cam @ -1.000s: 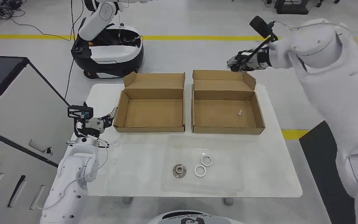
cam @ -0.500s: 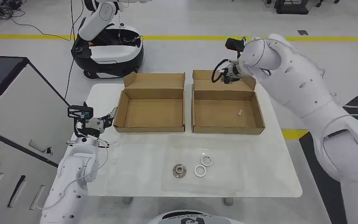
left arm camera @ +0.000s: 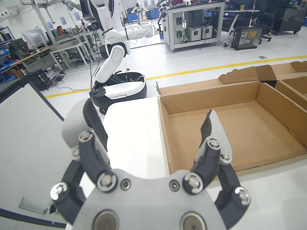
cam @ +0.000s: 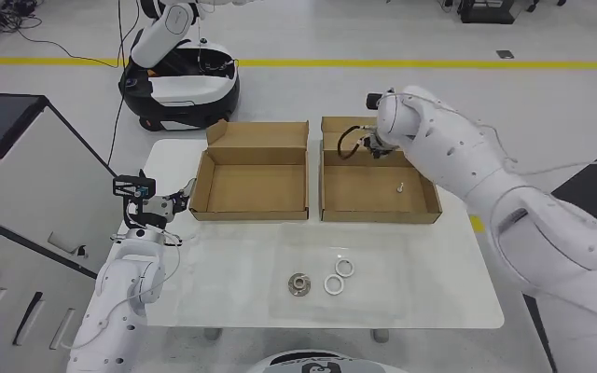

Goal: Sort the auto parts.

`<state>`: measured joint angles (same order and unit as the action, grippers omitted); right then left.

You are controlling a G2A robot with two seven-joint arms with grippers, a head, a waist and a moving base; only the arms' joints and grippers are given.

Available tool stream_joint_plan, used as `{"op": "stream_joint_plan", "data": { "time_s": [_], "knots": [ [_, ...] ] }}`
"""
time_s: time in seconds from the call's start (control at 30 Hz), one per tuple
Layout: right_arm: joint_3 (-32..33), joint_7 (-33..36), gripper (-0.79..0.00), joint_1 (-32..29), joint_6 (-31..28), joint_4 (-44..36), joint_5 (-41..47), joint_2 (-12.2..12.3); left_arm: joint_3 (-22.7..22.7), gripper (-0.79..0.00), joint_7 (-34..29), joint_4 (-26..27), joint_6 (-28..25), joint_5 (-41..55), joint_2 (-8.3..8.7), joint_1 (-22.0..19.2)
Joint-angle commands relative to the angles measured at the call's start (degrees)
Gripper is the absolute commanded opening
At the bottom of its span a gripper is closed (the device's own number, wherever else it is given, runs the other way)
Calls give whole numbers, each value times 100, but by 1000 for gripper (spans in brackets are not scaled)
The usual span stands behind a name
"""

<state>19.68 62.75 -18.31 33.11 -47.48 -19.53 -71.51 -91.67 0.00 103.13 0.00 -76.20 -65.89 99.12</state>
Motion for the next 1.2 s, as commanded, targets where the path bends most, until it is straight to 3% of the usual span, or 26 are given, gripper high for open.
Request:
{"op": "stream_joint_plan", "data": {
  "time_s": [0.0,0.6,1.17],
  "knots": [
    [-71,-79,-785,-30,4,177,-103,-84,0,0,0,0,0,0,0,0],
    [-212,-353,-785,-384,-110,1206,-239,-717,0,0,0,0,0,0,0,0],
    [-21,-581,-785,-574,-183,1779,-245,-1031,0,0,0,0,0,0,0,0]
  ]
}}
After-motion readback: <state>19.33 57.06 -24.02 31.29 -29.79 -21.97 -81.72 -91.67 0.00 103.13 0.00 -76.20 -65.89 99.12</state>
